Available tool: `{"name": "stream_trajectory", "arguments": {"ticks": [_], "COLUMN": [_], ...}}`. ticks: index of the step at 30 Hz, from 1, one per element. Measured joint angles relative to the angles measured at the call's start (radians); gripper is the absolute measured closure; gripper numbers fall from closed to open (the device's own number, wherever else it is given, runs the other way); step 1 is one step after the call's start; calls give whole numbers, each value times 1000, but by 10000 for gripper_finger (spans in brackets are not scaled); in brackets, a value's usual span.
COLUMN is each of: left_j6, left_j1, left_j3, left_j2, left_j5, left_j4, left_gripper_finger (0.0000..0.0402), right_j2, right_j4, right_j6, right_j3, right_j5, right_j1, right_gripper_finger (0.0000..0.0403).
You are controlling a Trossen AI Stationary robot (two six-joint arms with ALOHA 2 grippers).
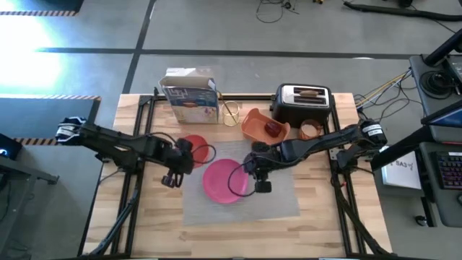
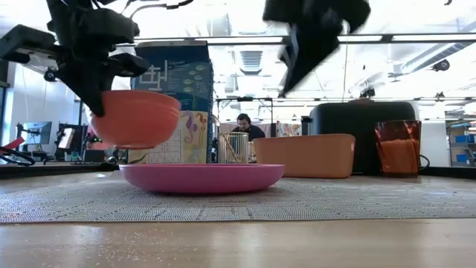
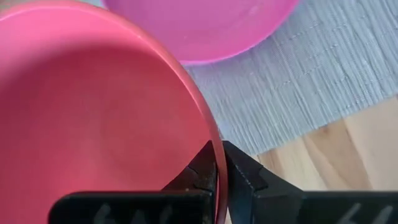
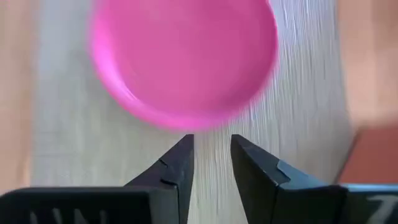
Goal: Arrange a breakfast setting
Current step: Put the orange bowl on the gray table mat
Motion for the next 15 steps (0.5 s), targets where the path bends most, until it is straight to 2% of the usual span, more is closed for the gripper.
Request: {"name": "stream_trajectory", "arguments": {"ticks": [5,11,15], "left_j6": [156,251,289], "left_j1": [-23,-24,-28], "left_j3": [0,1,36], "left_j2": [57,118,157], "left_j5": [0,3,46], "left_j4": [102,182,217], "left_gripper_finger": [402,402,402], "right_j2": [0,0,6], "right_j4": [45,50,48], "right_j6": [-189,-153,-196], "right_j3": [93,135,131], "right_j5": [1,3,-1], "right_j1": [24,21,29], "right_gripper_finger": [307,276,246]}}
